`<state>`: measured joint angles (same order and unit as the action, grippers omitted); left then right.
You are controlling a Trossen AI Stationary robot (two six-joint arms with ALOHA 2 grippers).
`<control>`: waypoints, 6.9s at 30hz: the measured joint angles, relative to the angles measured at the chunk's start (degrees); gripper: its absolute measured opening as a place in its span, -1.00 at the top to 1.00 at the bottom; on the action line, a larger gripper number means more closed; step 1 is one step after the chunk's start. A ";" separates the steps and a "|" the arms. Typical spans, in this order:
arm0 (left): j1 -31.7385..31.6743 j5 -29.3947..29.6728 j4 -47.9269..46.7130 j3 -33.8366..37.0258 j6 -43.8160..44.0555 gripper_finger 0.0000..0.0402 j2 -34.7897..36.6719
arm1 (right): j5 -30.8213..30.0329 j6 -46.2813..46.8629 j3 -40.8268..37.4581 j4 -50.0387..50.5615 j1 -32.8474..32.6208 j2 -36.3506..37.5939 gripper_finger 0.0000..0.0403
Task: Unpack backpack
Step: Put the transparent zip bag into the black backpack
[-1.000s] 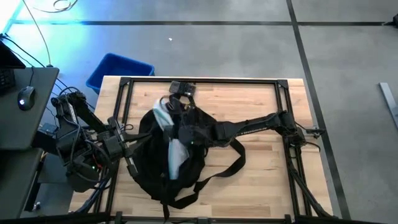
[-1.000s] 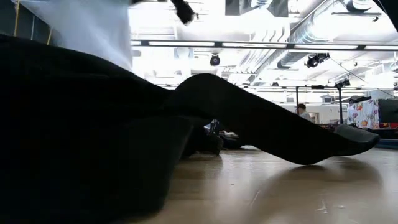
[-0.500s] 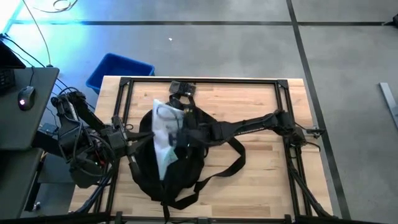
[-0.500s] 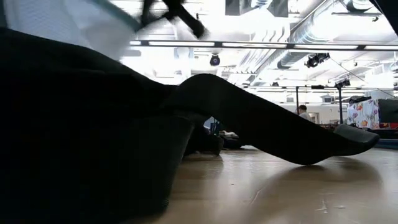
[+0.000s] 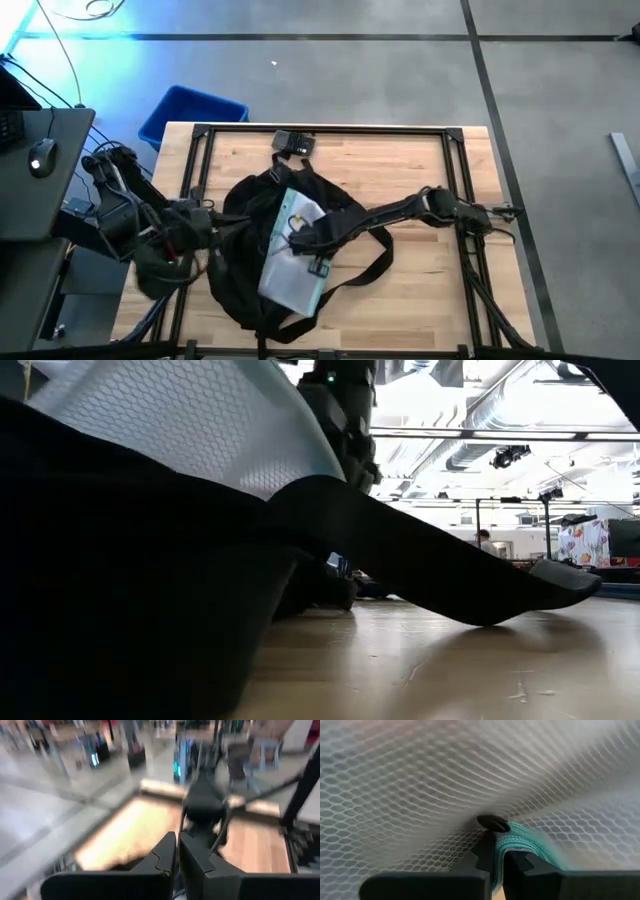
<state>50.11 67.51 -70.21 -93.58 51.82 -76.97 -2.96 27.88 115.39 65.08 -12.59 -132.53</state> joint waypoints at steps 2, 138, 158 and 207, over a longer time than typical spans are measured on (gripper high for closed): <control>-1.48 -5.73 -11.37 0.12 16.46 1.00 -0.04 | 1.29 -2.11 -0.07 -4.36 -0.02 -0.77 1.00; -1.38 -44.79 31.15 45.85 34.01 1.00 -1.24 | 13.81 9.81 0.04 -67.37 7.25 -11.21 0.06; 10.97 -66.40 15.97 49.95 59.23 1.00 -3.26 | 34.97 -14.88 0.11 -52.98 2.33 -5.20 0.06; 9.47 -61.36 27.56 49.99 60.64 1.00 -2.75 | -9.00 -29.28 -0.41 -39.04 -7.19 -9.31 0.99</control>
<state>59.57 6.15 -42.66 -43.59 112.46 -79.72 -11.96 -1.41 114.98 26.04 -19.78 -141.84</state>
